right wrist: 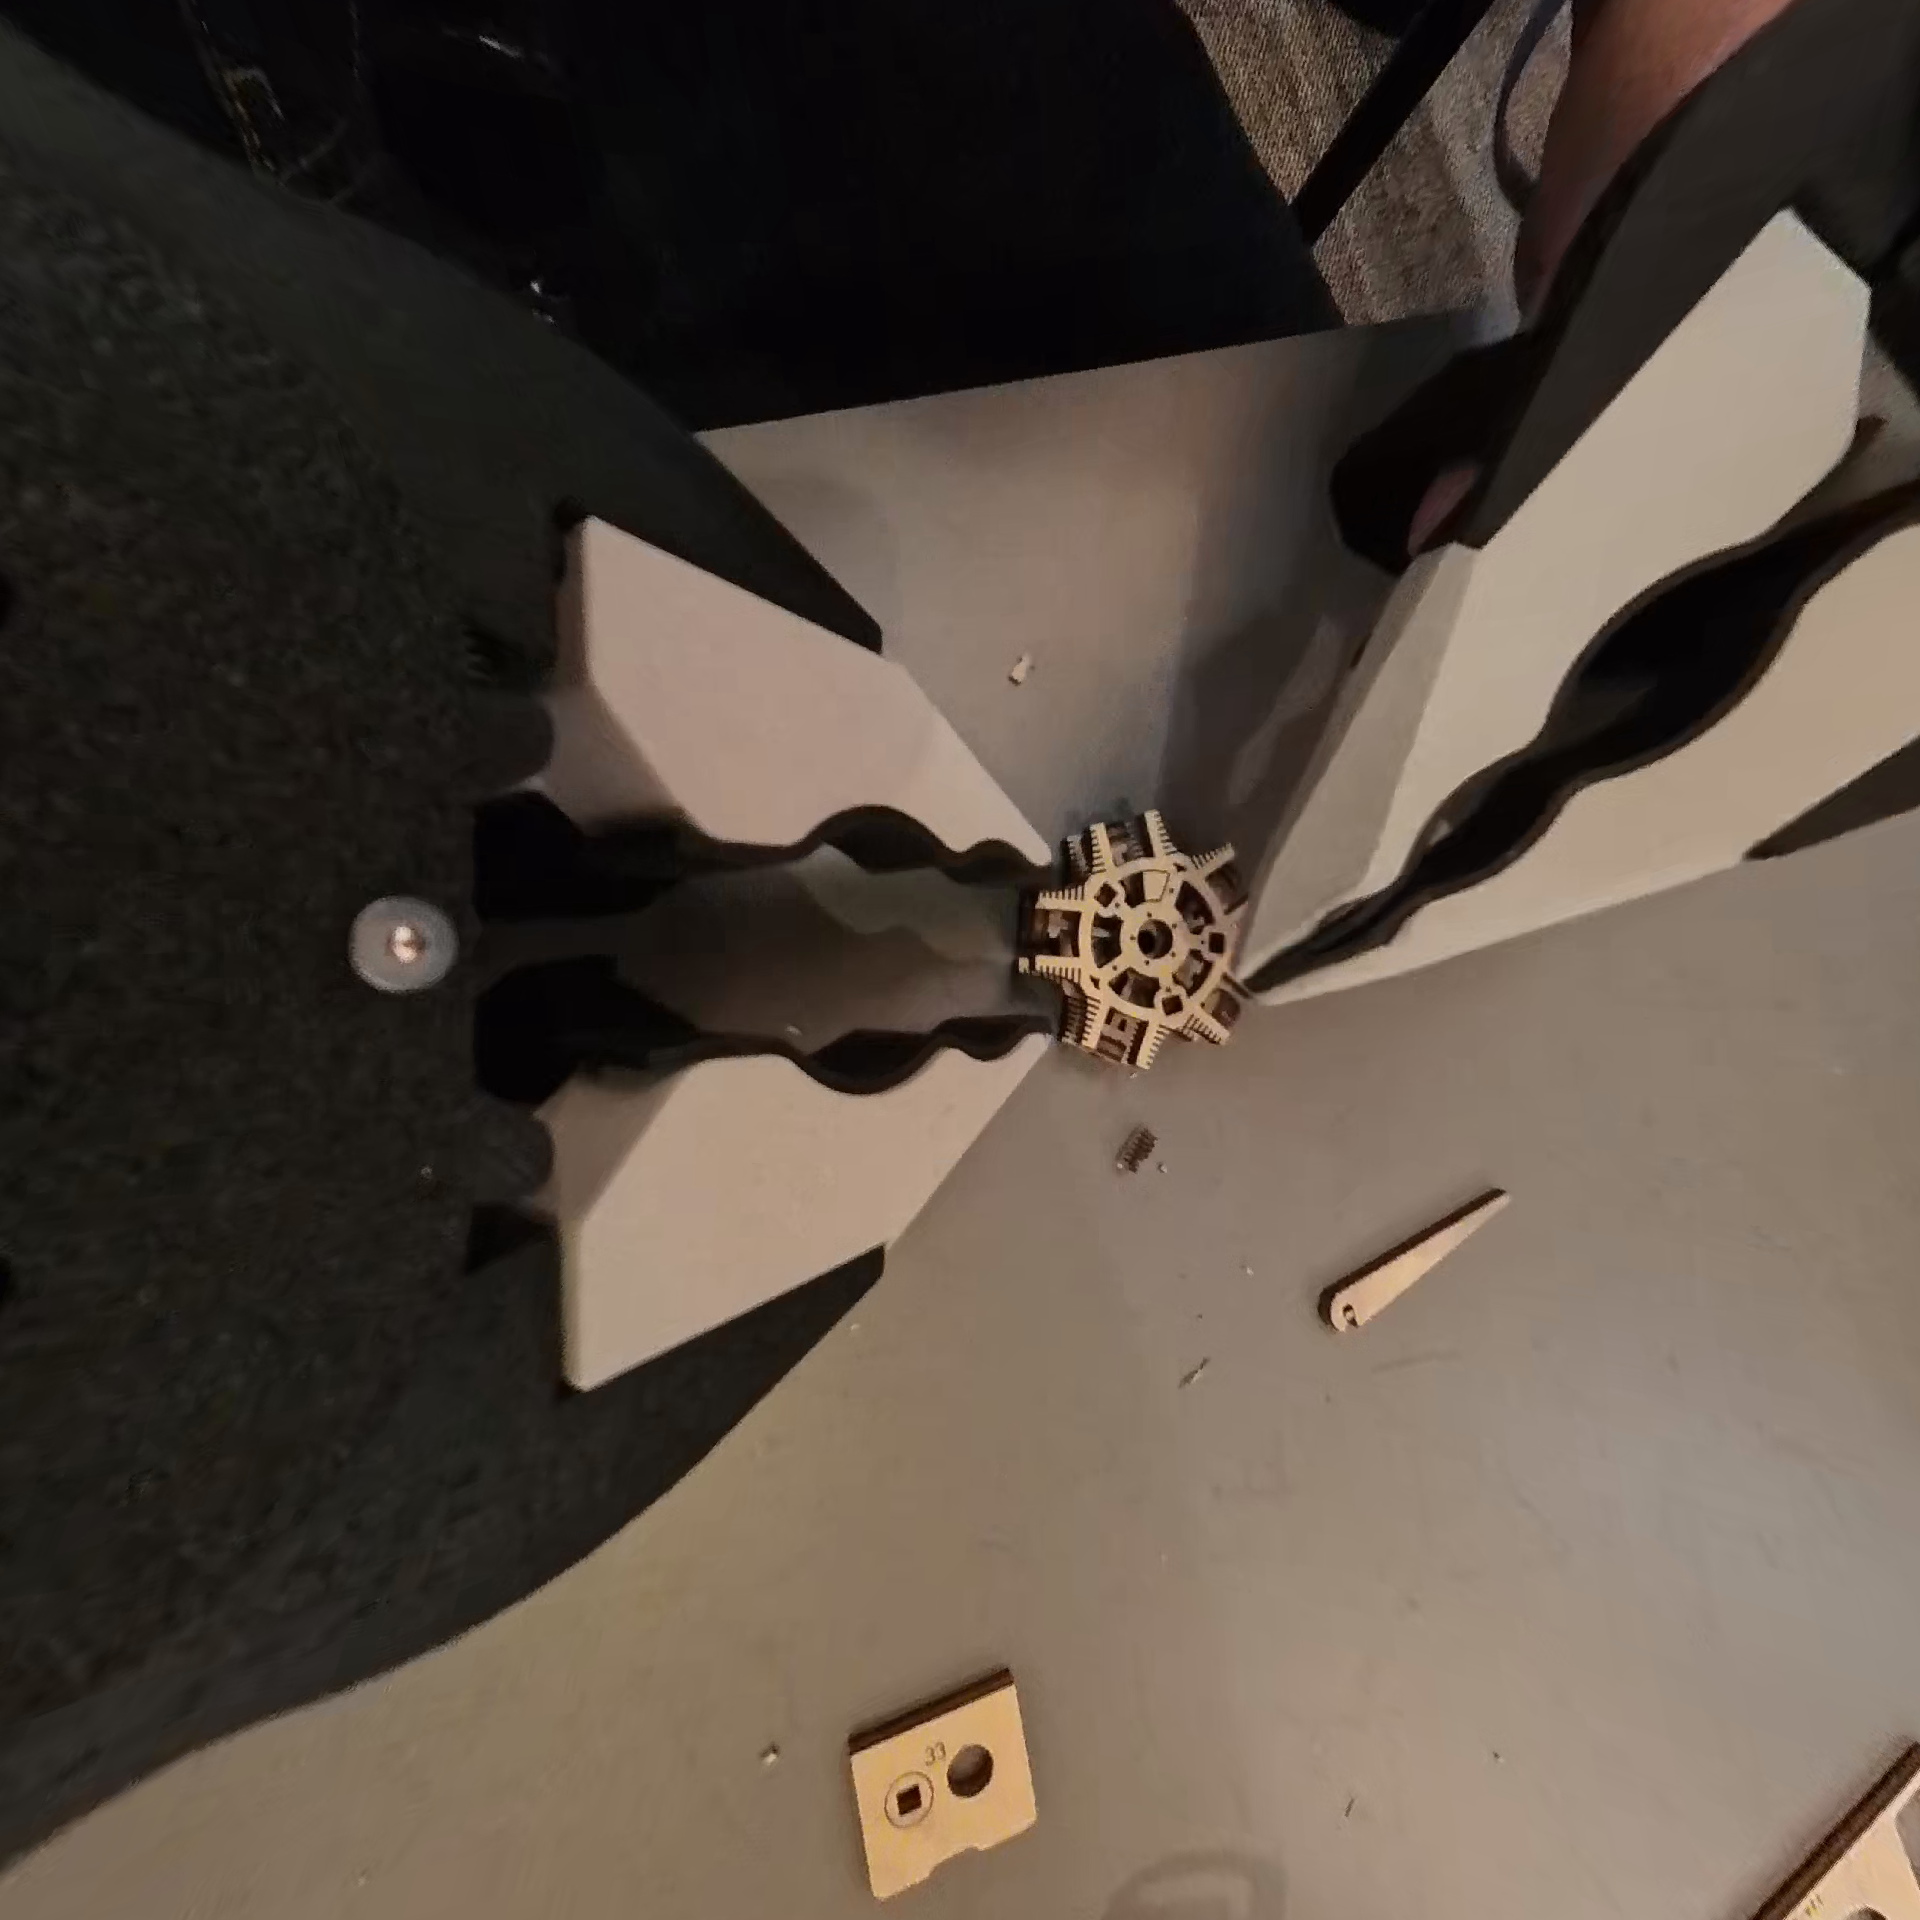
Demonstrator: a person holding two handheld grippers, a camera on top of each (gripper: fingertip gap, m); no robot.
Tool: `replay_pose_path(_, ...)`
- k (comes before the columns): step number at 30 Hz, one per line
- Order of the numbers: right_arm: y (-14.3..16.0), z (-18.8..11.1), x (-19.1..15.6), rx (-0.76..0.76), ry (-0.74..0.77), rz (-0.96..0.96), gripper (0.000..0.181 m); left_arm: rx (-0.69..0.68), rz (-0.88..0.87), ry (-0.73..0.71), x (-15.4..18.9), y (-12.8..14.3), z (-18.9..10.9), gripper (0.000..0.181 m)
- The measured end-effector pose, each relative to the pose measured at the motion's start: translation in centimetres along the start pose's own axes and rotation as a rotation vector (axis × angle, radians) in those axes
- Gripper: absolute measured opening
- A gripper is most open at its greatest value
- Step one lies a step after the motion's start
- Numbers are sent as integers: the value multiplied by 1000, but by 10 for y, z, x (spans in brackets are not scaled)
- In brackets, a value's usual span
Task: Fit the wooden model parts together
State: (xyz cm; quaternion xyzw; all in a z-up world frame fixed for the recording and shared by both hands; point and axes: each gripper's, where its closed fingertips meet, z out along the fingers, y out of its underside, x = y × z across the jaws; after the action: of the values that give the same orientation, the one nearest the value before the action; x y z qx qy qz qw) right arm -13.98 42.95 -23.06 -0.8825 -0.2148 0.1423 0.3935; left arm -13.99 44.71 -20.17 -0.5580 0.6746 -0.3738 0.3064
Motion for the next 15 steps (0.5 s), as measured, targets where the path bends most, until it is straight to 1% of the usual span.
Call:
replay_pose_path(4, 0, -1, -2, 3, -23, 11, 26, -47, 43, 8, 6, 5, 0, 0)
replay_pose_path(7, -1, -2, -2, 13, -27, 16, 27, 1, 5, 23, 8, -7, -3, 0)
replay_pose_path(9, -3, -3, -1, 28, -19, 21, 26, 43, 0, -11, 1, -18, -10, 0)
replay_pose_path(10, -7, -5, 0, 57, -11, 19, 25, 50, 3, -37, -5, -21, -14, 0)
replay_pose_path(11, -12, -9, 2, 95, 3, 12, 18, 45, -4, -57, -11, -21, -16, 0)
replay_pose_path(12, -18, -14, 4, 131, 16, 3, 7, 34, -26, -49, -13, -17, -18, 0)
replay_pose_path(13, -24, -19, 2, 164, 6, -4, 0, 28, -60, -19, -12, -14, -18, 0)
replay_pose_path(14, -30, -21, -2, 189, -32, 12, 0, 25, -88, 10, -10, -10, -17, 0)
replay_pose_path(15, -32, -19, -8, 184, -112, 61, 0, 11, -99, 29, -8, -5, -16, 0)
